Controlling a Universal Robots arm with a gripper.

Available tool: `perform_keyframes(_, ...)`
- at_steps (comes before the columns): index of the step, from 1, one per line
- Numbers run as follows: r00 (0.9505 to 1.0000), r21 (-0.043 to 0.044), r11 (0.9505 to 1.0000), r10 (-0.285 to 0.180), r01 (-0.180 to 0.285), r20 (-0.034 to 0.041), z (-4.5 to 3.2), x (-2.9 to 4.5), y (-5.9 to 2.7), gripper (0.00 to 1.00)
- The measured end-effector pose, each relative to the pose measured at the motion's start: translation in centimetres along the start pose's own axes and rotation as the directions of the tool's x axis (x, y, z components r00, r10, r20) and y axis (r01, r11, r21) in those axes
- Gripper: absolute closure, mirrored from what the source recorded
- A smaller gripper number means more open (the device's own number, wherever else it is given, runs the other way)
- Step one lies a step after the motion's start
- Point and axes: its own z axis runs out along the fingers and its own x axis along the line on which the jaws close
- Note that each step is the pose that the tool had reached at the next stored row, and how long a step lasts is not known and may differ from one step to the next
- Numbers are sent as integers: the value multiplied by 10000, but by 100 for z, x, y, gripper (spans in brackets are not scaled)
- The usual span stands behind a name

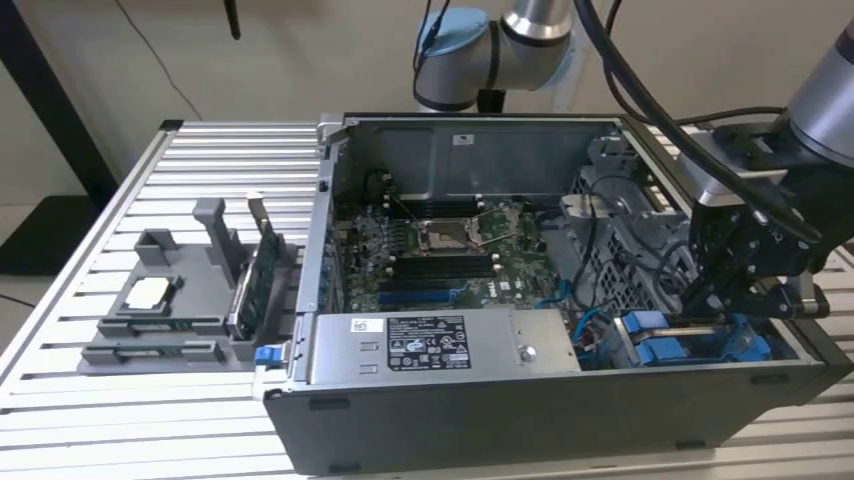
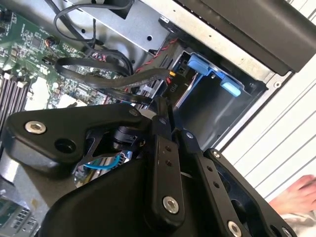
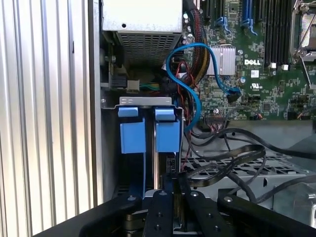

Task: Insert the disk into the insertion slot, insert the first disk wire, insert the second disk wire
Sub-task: 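Insert the second disk wire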

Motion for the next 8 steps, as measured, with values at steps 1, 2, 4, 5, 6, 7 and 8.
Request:
perform_keyframes(1, 10000, -1, 10000, -12, 12, 0, 2, 0, -1, 84)
perform_keyframes(2, 10000, -2, 10000, -24, 24, 0, 3, 0, -1, 84)
perform_keyframes(4, 10000, -4, 10000, -52, 52, 0, 7, 1, -1, 84)
perform_keyframes(5, 10000, -5, 10000, -68, 68, 1, 9, 1, -3, 84)
perform_keyframes(6, 10000, -7, 10000, -84, 84, 1, 10, 1, -6, 84)
perform_keyframes(7, 10000, -8, 10000, -99, 99, 1, 10, 0, -8, 84)
perform_keyframes(8, 9999, -9, 9999, -112, 112, 1, 11, 1, -8, 84)
